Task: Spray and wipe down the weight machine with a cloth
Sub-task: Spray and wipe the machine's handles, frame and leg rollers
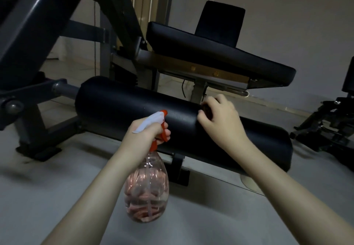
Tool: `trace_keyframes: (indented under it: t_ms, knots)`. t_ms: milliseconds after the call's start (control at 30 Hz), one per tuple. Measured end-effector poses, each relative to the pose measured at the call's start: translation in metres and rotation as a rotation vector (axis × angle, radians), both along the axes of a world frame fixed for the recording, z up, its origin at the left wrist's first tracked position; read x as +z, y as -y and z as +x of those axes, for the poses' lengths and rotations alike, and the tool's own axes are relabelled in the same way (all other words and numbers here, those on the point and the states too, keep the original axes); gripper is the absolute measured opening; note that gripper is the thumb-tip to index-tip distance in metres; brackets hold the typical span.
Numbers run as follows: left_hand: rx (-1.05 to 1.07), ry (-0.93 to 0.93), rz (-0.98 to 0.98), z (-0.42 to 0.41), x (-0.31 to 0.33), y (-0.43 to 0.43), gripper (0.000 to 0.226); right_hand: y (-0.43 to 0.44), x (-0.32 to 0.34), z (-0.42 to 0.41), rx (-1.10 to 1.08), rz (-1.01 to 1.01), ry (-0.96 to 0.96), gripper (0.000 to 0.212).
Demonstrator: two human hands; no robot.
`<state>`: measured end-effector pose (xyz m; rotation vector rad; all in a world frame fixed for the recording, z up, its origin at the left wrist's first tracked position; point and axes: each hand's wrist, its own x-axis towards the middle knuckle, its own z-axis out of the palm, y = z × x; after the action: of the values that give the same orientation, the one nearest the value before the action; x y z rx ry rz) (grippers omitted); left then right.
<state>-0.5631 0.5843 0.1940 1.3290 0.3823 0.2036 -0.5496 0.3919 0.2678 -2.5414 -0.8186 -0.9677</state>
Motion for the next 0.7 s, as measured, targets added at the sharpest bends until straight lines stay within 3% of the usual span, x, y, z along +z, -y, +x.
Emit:
trace_keyframes:
  t_ms: [100,200,367,500,600,700]
  knots:
    - [0.062,0.048,-0.019,-0.008,0.005,-0.011,0.034,-0.045,0.008,0.015,-0.023,-0.044,-0.016,0.031]
    - [0.089,0.11,0.009,-0.029,0.008,-0.023,0.025,-0.09,0.023,0.033,0.13,-0.09,-0.143,0.03]
    - [0.121,0.299,0.092,-0.075,0.026,-0.027,0.022,-0.06,0.021,0.023,0.322,-0.092,-0.26,0.035]
    - [0.155,0.239,0.035,-0.066,0.026,-0.046,0.023,-0.032,0.025,0.019,0.401,-0.184,-0.302,0.04]
    - [0.182,0.132,-0.089,-0.048,0.012,-0.066,0.029,-0.065,0.024,0.03,0.347,-0.286,-0.174,0.039]
    - [0.199,0.171,-0.128,-0.037,-0.002,-0.072,0.033,-0.119,0.025,0.047,0.346,-0.233,-0.2,0.037]
